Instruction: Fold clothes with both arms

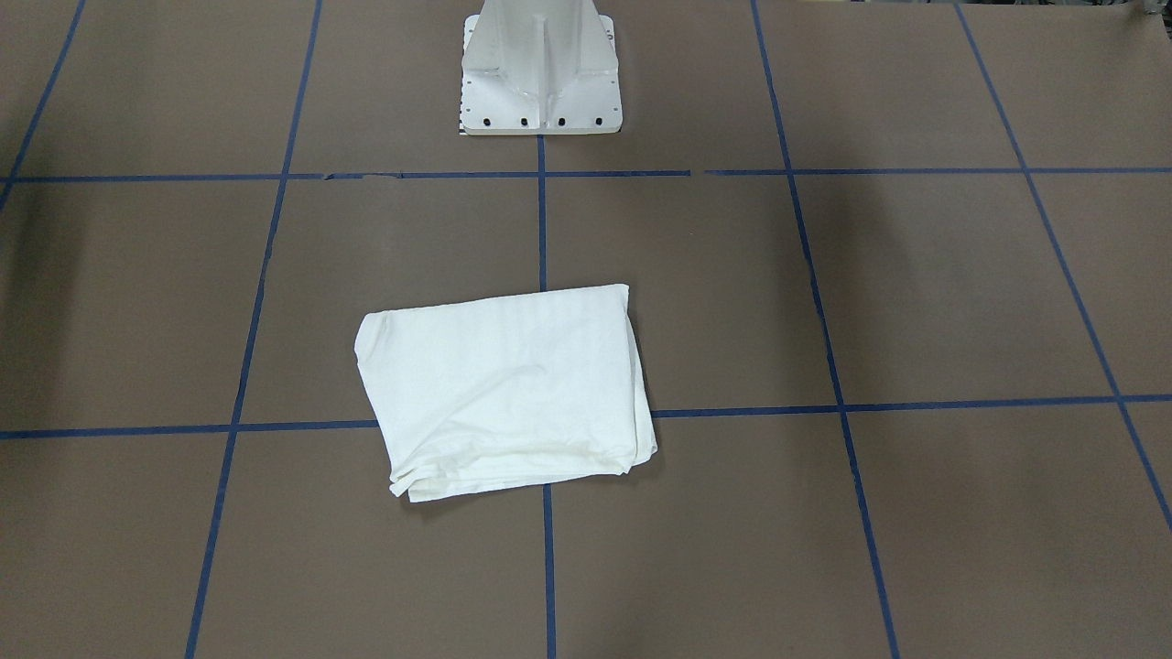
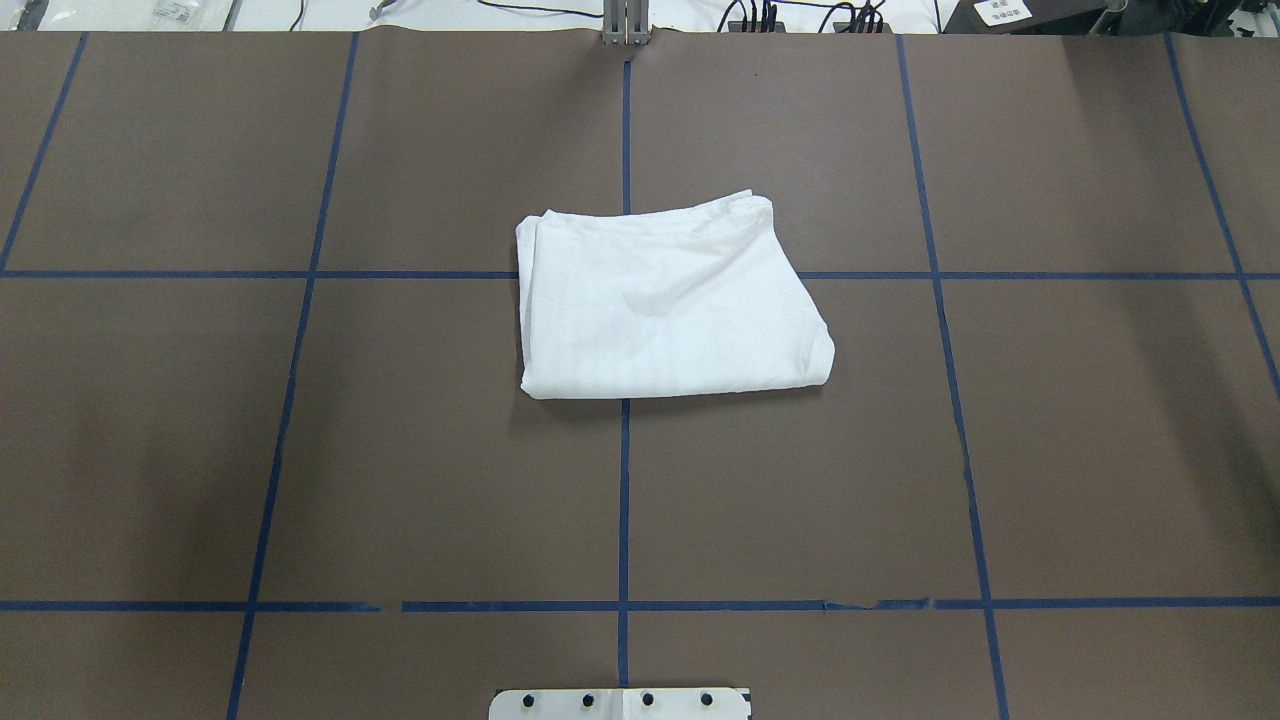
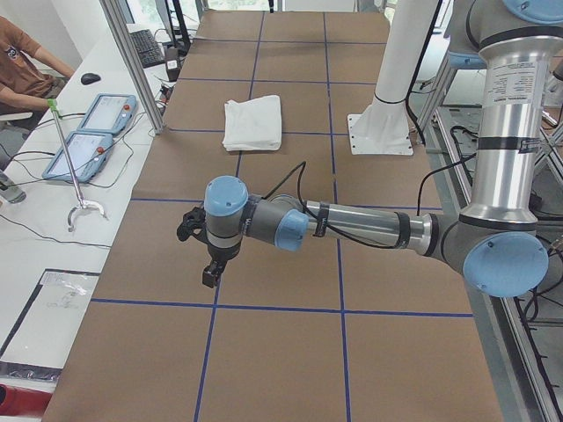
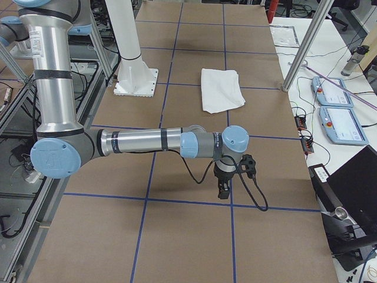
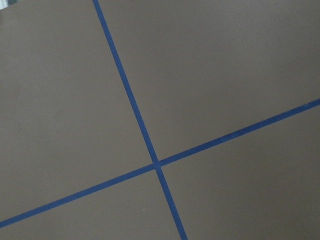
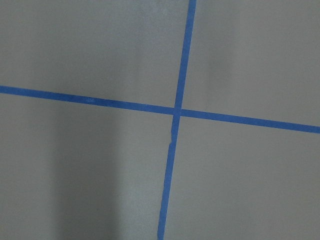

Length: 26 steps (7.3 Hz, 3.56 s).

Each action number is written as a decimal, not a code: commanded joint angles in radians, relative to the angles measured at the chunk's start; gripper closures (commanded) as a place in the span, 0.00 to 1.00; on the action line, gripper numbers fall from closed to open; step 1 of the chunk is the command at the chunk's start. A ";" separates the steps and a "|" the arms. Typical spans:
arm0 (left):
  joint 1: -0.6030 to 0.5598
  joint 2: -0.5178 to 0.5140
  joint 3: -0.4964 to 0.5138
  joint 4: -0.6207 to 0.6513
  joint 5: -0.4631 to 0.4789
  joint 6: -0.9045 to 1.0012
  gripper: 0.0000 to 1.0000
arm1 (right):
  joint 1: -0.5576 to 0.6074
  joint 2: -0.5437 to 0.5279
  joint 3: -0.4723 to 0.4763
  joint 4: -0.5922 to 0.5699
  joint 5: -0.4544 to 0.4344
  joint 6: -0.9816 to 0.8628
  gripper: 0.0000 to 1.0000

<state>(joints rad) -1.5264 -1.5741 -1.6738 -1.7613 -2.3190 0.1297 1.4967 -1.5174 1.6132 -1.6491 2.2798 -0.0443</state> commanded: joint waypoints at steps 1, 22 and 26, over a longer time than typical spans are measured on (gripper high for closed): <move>0.000 0.022 -0.027 0.002 -0.044 -0.024 0.00 | -0.004 -0.027 0.052 0.008 0.004 0.065 0.00; 0.006 0.019 -0.044 0.107 0.024 -0.030 0.00 | -0.038 -0.049 0.024 0.074 0.070 0.112 0.00; 0.008 0.020 -0.046 0.106 0.020 -0.030 0.00 | -0.039 -0.049 0.027 0.074 0.066 0.110 0.00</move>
<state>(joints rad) -1.5197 -1.5534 -1.7194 -1.6539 -2.2975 0.0997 1.4583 -1.5662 1.6385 -1.5754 2.3474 0.0665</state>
